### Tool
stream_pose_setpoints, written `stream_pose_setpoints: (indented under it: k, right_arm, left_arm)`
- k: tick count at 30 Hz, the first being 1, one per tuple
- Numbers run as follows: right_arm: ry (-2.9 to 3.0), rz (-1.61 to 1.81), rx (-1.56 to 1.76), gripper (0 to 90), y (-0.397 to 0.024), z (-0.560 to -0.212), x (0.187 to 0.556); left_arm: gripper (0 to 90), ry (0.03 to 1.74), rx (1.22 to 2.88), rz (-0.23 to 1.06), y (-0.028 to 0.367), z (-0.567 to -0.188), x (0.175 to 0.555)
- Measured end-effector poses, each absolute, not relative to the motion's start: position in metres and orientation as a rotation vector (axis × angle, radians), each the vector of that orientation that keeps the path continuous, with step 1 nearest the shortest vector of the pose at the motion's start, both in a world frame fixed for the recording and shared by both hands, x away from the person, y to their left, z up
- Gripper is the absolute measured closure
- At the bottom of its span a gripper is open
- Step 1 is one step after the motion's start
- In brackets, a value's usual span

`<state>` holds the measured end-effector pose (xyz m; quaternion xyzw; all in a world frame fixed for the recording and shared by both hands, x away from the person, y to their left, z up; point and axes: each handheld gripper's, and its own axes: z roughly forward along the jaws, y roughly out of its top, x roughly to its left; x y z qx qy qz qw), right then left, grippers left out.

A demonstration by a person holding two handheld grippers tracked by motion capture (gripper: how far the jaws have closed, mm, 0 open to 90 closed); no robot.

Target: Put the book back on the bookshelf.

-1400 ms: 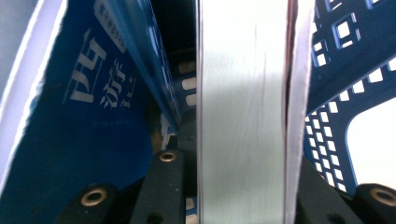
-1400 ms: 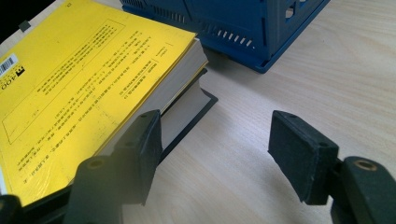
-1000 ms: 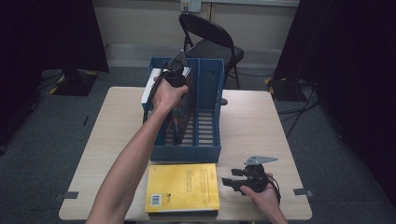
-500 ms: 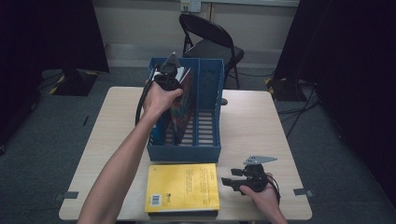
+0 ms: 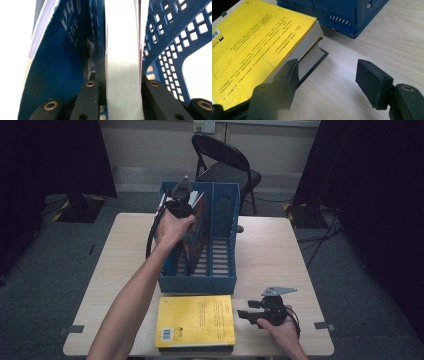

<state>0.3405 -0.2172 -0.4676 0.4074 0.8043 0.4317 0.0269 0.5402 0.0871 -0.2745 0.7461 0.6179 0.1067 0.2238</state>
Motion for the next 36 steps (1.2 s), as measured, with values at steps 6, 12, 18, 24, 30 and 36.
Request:
stream_pose_setpoints:
  k: [6, 12, 18, 24, 30, 36]
  right_arm:
    - [2.483, 1.335, 1.26, 34.5, -0.218, -0.468, 0.34]
    - [2.488, 1.331, 1.253, 34.5, -0.217, -0.468, 0.34]
    - [2.489, 1.33, 1.251, 34.5, -0.215, -0.468, 0.34]
    - [2.491, 1.325, 1.248, 34.5, -0.215, -0.468, 0.34]
    - [2.492, 1.322, 1.247, 34.5, -0.215, -0.468, 0.34]
    - [2.496, 1.315, 1.251, 34.5, -0.214, -0.469, 0.341]
  left_arm:
    - [74.3, 1.698, 2.021, 0.328, 0.086, -0.276, 0.539]
    - [73.6, 1.689, 2.039, 0.302, 0.089, -0.278, 0.537]
    - [68.3, 1.601, 2.076, 0.274, 0.094, -0.28, 0.531]
    - [63.1, 1.523, 2.124, 0.295, 0.096, -0.282, 0.528]
    - [56.2, 1.482, 2.139, 0.262, 0.1, -0.285, 0.524]
    - [49.9, 1.42, 2.142, 0.251, 0.099, -0.285, 0.514]
